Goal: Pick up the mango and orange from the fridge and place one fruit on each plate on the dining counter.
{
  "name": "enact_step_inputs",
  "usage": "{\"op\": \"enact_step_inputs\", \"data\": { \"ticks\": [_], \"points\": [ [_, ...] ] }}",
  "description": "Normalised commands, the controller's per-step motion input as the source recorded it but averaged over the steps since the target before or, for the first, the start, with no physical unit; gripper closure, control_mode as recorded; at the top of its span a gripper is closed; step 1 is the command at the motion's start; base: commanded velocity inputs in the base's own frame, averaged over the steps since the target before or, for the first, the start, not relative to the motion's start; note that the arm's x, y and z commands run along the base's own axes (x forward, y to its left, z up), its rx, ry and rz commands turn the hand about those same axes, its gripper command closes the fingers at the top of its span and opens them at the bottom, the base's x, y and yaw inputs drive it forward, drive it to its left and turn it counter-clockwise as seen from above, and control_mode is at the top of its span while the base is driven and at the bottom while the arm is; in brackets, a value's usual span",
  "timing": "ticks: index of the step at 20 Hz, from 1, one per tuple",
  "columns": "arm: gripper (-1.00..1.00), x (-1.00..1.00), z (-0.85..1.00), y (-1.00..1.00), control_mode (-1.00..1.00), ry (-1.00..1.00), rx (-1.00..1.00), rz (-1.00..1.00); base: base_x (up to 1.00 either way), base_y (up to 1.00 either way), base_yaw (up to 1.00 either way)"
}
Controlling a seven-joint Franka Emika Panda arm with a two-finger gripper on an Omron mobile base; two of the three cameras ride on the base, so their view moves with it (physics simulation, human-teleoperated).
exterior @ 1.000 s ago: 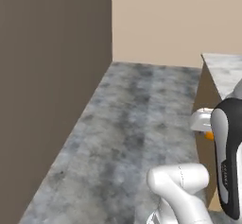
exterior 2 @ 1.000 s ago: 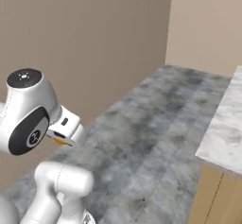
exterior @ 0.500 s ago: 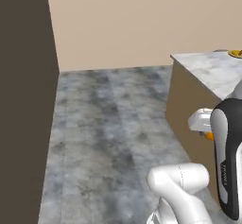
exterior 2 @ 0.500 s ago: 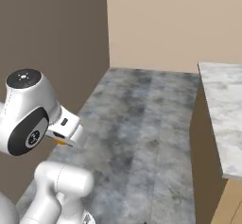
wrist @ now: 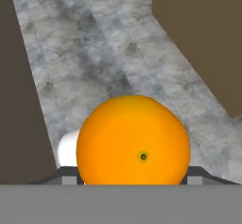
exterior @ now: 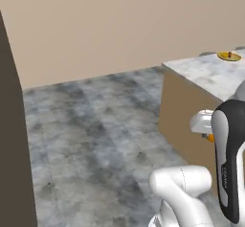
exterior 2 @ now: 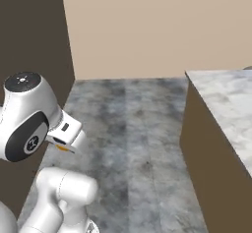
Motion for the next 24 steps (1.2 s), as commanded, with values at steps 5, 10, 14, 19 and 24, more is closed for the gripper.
{"op": "enact_step_inputs", "data": {
  "ticks": [5, 10, 14, 19, 24],
  "points": [
    [1.00, 0.00, 0.00, 0.00, 1.00, 0.00, 0.00, 0.00, 1.00, 0.58, -0.21],
    [1.00, 0.00, 0.00, 0.00, 1.00, 0.00, 0.00, 0.00, 1.00, 0.82, -0.11],
    [1.00, 0.00, 0.00, 0.00, 1.00, 0.00, 0.00, 0.00, 1.00, 0.77, -0.11],
    [1.00, 0.00, 0.00, 0.00, 1.00, 0.00, 0.00, 0.00, 1.00, 0.67, -0.19],
    [1.00, 0.00, 0.00, 0.00, 1.00, 0.00, 0.00, 0.00, 1.00, 0.53, -0.25]
  ]
}}
